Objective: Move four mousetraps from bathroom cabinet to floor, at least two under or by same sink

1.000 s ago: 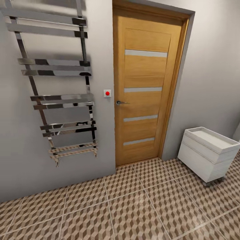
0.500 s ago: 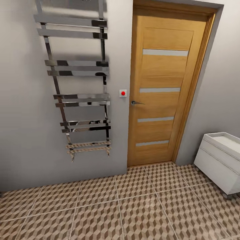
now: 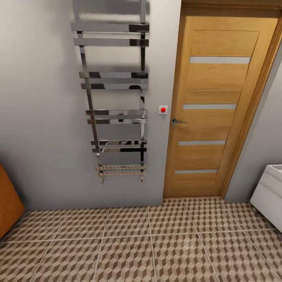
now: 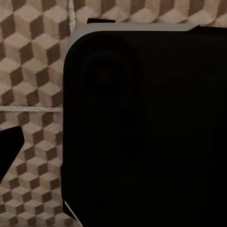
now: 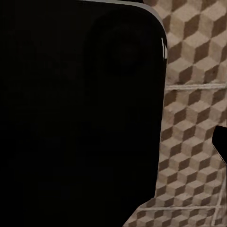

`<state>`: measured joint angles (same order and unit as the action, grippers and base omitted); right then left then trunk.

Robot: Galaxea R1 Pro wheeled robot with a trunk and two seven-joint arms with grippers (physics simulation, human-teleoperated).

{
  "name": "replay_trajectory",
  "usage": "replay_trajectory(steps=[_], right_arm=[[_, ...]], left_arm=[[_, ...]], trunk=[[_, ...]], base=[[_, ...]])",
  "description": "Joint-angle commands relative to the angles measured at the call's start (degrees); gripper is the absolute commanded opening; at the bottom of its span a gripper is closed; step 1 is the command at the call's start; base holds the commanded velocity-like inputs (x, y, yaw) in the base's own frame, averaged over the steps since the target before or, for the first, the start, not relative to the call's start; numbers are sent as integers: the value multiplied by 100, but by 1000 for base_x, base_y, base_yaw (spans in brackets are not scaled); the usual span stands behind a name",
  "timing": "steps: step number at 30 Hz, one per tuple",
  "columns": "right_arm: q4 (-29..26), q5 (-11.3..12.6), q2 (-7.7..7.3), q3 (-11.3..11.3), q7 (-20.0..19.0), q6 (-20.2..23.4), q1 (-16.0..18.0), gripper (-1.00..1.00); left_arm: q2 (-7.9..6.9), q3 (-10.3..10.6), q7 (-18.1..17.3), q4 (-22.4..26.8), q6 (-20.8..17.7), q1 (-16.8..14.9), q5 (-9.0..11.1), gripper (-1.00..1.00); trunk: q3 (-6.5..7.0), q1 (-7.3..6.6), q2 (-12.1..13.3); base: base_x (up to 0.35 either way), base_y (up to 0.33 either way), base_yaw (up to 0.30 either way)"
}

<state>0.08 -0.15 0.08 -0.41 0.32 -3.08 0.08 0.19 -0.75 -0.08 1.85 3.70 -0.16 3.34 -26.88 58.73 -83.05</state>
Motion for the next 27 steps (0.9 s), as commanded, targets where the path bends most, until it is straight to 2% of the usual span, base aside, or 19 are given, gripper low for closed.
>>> replay_trajectory(steps=[1, 27], right_arm=[[1, -2, 0, -3, 3, -17, 1, 100], [1, -1, 0, -3, 3, -17, 1, 100]], left_arm=[[1, -4, -1, -1, 14, -2, 35, 100], [-1, -4, -1, 0, 16, -1, 35, 100]], trunk=[[-5, 0, -3], [-5, 0, -3]], base=[[0, 0, 273], [0, 0, 273]])
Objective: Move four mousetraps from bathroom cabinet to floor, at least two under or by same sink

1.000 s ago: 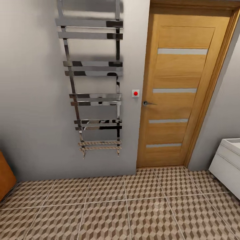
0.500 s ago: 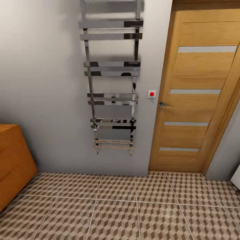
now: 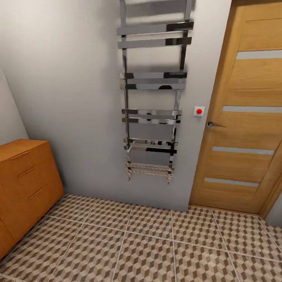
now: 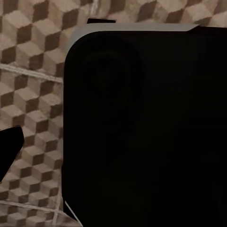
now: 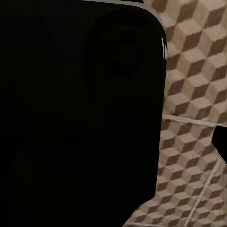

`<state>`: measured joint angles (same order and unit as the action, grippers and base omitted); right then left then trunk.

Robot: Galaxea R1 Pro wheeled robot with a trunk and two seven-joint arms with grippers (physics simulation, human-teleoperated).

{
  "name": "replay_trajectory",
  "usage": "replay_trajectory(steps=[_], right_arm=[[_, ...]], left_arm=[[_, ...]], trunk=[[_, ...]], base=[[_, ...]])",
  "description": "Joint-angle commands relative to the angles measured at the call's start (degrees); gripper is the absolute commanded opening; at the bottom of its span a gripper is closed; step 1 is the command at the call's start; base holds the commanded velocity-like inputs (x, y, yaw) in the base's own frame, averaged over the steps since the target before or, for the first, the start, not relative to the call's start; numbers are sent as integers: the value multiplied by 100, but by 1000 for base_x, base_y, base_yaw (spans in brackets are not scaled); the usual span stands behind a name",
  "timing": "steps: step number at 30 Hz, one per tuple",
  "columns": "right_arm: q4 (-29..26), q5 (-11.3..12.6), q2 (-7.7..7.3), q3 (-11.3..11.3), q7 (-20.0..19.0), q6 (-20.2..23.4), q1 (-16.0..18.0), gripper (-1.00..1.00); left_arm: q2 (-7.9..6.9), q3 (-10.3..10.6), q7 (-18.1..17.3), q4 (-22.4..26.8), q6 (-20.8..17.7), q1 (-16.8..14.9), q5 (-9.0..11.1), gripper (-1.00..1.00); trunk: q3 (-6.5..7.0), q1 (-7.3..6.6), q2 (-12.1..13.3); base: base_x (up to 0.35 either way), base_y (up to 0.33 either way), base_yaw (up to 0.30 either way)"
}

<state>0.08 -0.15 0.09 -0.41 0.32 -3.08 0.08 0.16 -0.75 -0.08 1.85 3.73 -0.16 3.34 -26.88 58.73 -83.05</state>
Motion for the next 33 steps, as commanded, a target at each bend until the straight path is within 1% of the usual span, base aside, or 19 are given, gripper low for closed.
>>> replay_trajectory(steps=[1, 33], right_arm=[[1, -2, 0, -3, 3, -17, 1, 100], [1, -2, 0, -3, 3, -17, 1, 100]], left_arm=[[1, -4, -1, -1, 14, -2, 35, 100], [7, -4, -1, -1, 5, 1, 35, 100]], trunk=[[-5, 0, -3], [-5, 0, -3]], base=[[0, 0, 273], [0, 0, 273]])
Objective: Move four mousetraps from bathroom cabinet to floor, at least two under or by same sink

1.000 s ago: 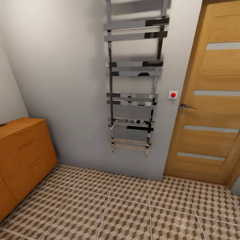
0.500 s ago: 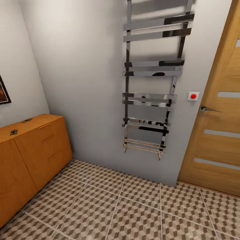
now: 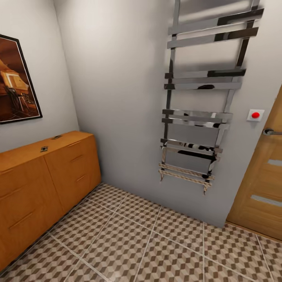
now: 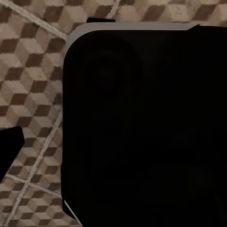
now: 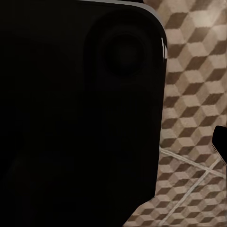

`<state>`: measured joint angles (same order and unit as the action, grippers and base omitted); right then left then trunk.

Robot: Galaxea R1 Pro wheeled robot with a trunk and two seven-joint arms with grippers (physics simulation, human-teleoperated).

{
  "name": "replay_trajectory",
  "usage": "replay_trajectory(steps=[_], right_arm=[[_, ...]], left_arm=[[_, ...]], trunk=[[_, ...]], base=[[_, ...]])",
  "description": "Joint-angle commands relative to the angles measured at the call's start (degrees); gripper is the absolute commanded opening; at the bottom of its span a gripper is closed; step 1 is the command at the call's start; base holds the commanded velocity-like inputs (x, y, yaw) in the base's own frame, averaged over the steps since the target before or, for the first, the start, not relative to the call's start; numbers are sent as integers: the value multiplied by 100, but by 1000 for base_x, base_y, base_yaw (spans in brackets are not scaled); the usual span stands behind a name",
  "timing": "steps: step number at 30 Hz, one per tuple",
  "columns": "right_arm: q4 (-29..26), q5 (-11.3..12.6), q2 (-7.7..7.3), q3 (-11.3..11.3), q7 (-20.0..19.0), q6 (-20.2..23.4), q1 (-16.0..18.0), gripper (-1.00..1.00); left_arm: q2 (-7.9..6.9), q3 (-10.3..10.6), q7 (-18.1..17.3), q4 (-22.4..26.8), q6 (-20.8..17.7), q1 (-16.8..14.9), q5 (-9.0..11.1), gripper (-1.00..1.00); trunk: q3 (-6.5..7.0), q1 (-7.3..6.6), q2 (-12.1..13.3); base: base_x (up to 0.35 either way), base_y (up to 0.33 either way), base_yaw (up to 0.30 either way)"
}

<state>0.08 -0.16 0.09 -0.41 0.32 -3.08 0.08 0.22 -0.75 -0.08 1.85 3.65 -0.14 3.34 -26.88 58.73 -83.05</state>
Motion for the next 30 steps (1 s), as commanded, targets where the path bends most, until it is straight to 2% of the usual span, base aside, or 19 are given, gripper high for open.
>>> replay_trajectory(steps=[1, 30], right_arm=[[1, -2, 0, -3, 3, -17, 1, 100], [1, 6, 0, -3, 3, -17, 1, 100]], left_arm=[[0, -4, -1, 0, 13, -2, 35, 100], [-5, -4, -1, -1, 22, -4, 35, 100]], trunk=[[-5, 0, -3], [-5, 0, -3]], base=[[0, 0, 273], [0, 0, 273]])
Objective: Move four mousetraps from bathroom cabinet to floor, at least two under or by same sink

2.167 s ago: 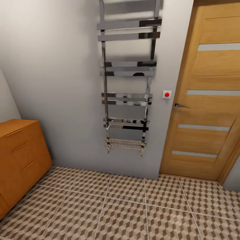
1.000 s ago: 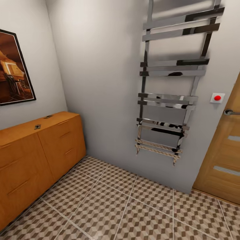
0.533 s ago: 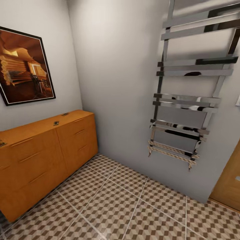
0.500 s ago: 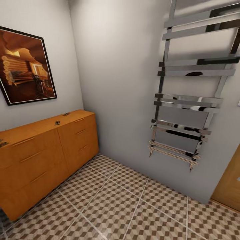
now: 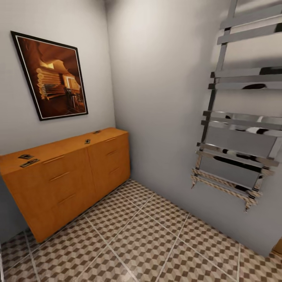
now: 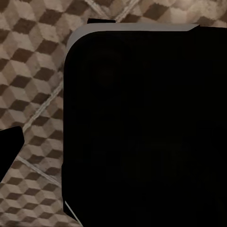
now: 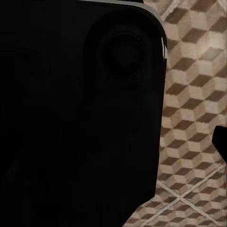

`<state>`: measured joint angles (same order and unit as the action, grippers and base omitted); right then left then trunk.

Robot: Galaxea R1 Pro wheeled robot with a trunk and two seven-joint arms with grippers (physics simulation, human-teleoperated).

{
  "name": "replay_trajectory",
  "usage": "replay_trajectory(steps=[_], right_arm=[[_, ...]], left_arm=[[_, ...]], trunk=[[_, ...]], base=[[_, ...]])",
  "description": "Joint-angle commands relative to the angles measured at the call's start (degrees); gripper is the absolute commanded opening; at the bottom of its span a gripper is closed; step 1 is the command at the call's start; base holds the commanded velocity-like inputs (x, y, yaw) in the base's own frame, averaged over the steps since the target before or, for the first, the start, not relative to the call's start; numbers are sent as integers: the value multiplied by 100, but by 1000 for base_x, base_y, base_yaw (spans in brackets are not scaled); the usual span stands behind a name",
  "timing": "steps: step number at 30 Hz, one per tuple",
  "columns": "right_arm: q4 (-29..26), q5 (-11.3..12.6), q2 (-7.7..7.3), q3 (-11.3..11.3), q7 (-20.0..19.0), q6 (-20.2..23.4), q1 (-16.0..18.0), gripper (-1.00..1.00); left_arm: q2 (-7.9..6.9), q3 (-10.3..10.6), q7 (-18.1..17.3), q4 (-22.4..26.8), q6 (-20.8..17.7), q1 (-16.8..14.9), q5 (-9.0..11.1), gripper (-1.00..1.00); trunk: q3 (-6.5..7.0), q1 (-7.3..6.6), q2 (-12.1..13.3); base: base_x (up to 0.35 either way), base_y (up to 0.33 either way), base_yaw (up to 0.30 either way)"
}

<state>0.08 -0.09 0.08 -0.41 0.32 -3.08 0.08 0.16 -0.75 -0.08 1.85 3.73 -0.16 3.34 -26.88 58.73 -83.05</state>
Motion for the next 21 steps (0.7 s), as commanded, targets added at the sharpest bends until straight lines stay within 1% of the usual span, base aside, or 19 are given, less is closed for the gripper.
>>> replay_trajectory(steps=[1, 21], right_arm=[[1, 0, 0, -3, 3, -17, 1, 100], [1, -6, 0, -3, 3, -17, 1, 100]], left_arm=[[1, -4, -1, 0, 13, -2, 35, 100], [1, -4, -1, 0, 13, -2, 35, 100]], trunk=[[-5, 0, -3], [-5, 0, -3]], base=[[0, 0, 273], [0, 0, 273]])
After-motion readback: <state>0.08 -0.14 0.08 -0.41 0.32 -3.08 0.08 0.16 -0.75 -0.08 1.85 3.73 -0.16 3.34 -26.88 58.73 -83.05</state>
